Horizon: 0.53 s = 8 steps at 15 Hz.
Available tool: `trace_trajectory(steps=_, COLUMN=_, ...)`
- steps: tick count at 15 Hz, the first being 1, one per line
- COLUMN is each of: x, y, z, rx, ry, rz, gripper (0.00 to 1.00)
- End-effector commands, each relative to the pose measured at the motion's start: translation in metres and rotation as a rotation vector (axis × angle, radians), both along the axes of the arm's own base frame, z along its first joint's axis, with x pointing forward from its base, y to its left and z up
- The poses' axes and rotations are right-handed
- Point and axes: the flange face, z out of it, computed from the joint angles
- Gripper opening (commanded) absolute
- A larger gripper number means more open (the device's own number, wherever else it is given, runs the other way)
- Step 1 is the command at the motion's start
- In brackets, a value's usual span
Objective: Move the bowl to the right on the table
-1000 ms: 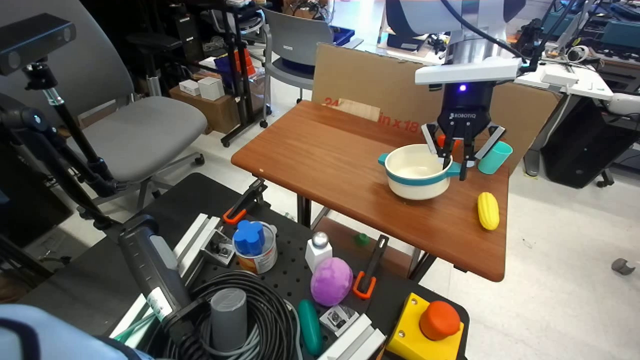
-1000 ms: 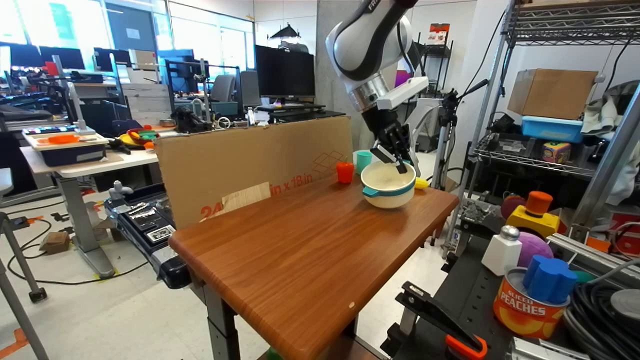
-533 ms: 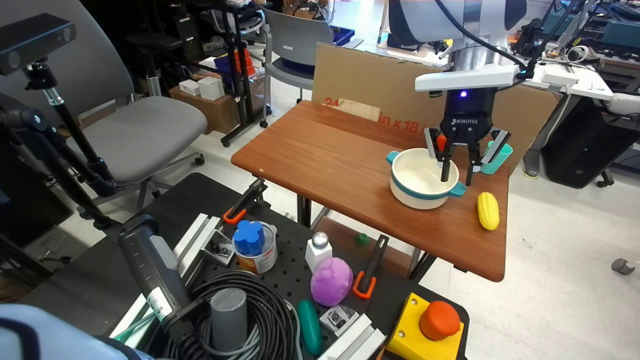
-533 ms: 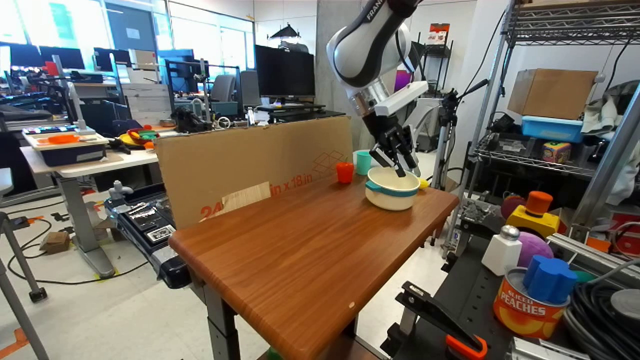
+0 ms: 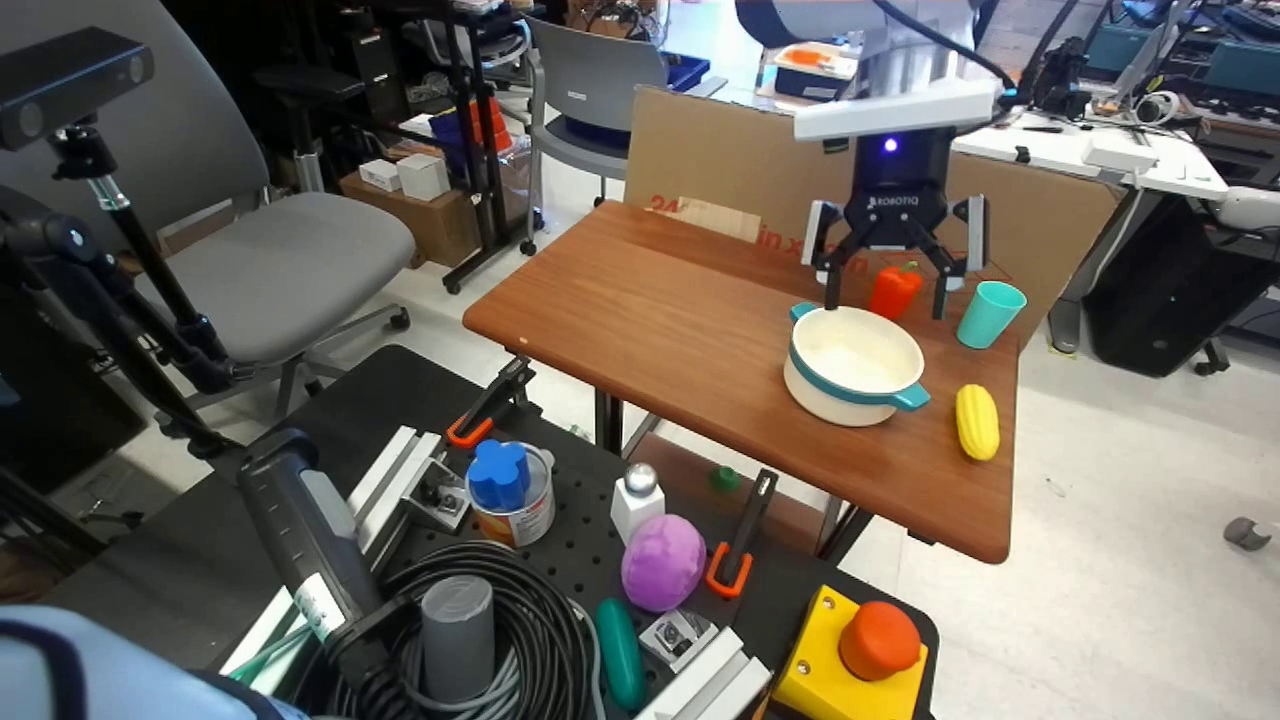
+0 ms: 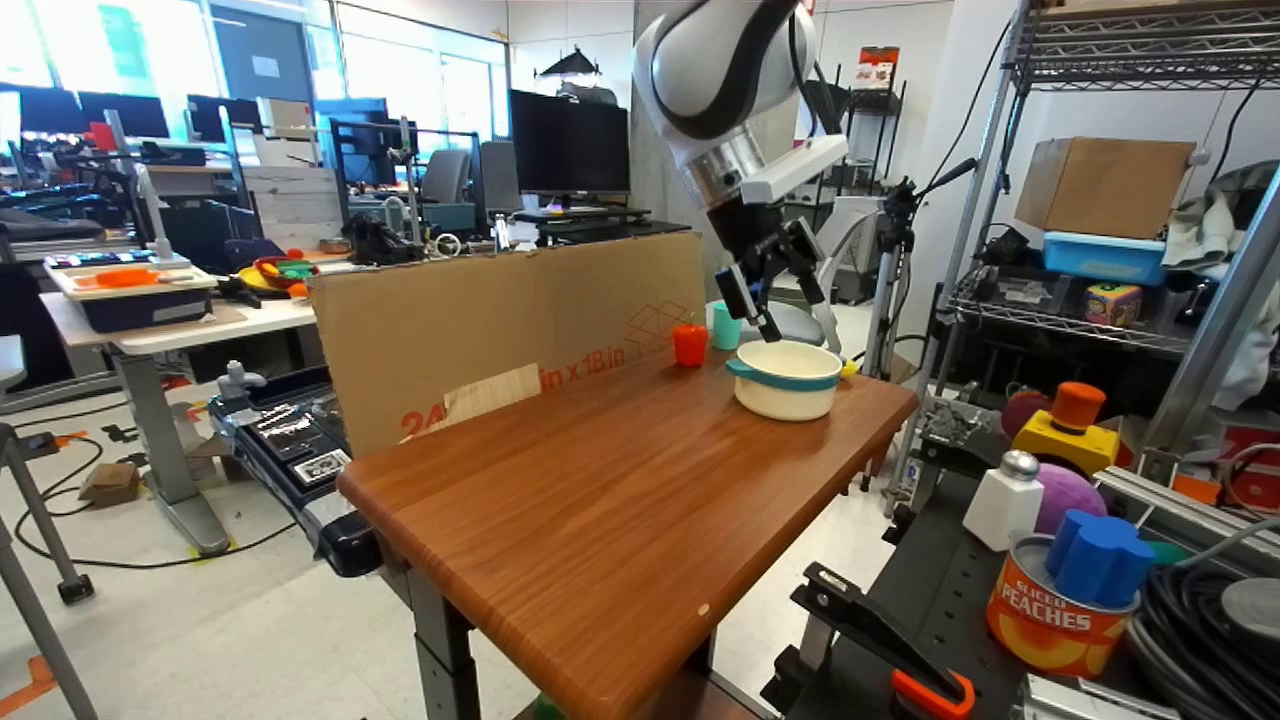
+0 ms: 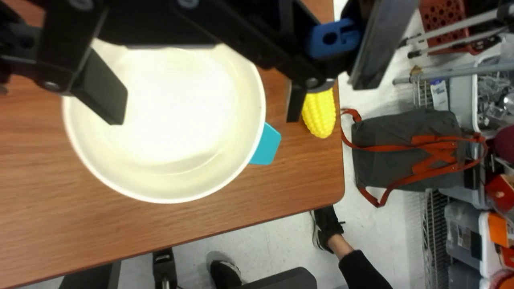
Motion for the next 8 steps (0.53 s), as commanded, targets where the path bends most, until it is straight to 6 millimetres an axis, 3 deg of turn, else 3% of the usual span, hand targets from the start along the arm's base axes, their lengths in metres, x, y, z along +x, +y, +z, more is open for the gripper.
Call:
trace_trajectory(steps=1, x=-0.028, y=0.051, z=0.066, rx=0.083, ry=-0.138, rz=0.11, gripper=1.0)
trace_trajectory(steps=2, x=-0.004, y=0.033, z=0.033, rx=0.037, ry=-0.069, rz=0.063, gripper=1.0)
trace_trajectory(steps=4, x=-0.009, y=0.046, z=0.051, rx=0.044, ry=-0.09, rz=0.076, gripper=1.0)
trace_trajectory(steps=8, x=-0.01, y=0.034, z=0.031, rx=0.041, ry=-0.062, rz=0.058, gripper=1.0)
